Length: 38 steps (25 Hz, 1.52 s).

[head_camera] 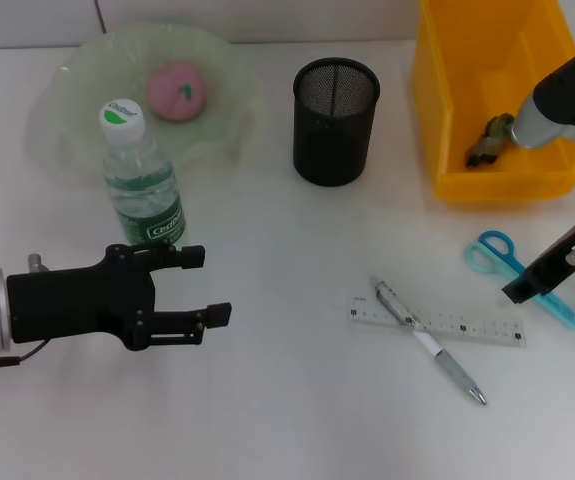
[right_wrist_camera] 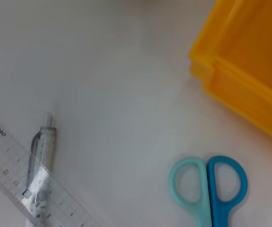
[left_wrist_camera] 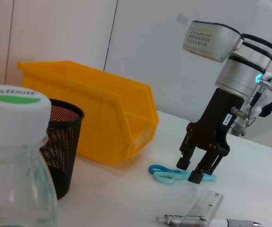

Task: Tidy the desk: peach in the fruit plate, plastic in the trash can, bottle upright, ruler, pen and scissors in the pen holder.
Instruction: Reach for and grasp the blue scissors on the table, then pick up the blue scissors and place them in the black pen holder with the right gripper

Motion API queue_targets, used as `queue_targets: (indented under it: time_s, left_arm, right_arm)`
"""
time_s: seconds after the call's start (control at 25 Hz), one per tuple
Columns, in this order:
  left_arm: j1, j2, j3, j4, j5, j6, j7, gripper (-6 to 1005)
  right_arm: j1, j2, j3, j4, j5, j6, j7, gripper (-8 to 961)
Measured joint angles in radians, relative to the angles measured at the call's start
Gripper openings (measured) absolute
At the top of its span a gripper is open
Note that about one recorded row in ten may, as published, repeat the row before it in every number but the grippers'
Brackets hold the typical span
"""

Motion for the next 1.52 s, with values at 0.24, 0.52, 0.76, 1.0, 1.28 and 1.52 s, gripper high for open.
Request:
queue_targets:
  time_s: [0.24, 0.52, 0.76, 1.0, 1.28, 1.52]
  left_arm:
    - [0.002, -0.003, 0.0, 0.0, 0.0, 0.0, 0.0, 844]
    - [-0.002, -0.005, 0.0, 0.0, 0.0, -0.001, 0.0, 844]
    - [-0.003, -0.005, 0.0, 0.0, 0.0, -0.004, 0.0, 844]
    - [-0.004, -0.006, 0.0, 0.0, 0.0, -0.017, 0.002, 844]
    - [-0.005, -0.008, 0.0, 0.0, 0.0, -0.019, 0.002, 844]
    - [-0.001, -0.008, 0.0, 0.0, 0.0, -0.019, 0.002, 844]
  right_arm:
    - [0.001, 0.0, -0.005, 0.011, 0.0, 0.009, 0.003, 463]
    - [0.002, 0.0, -0.006, 0.019, -0.004, 0.012, 0.003, 439]
    - [0.004, -0.001, -0.008, 0.024, -0.005, 0.017, 0.004, 419]
    - [0.004, -0.002, -0.009, 0.026, -0.006, 0.024, 0.004, 350]
    - [0.002, -0.002, -0.009, 0.027, -0.006, 0.028, 0.001, 284]
    - [-0.015, -0.001, -0.002, -0.008, 0.002, 0.019, -0.008, 206]
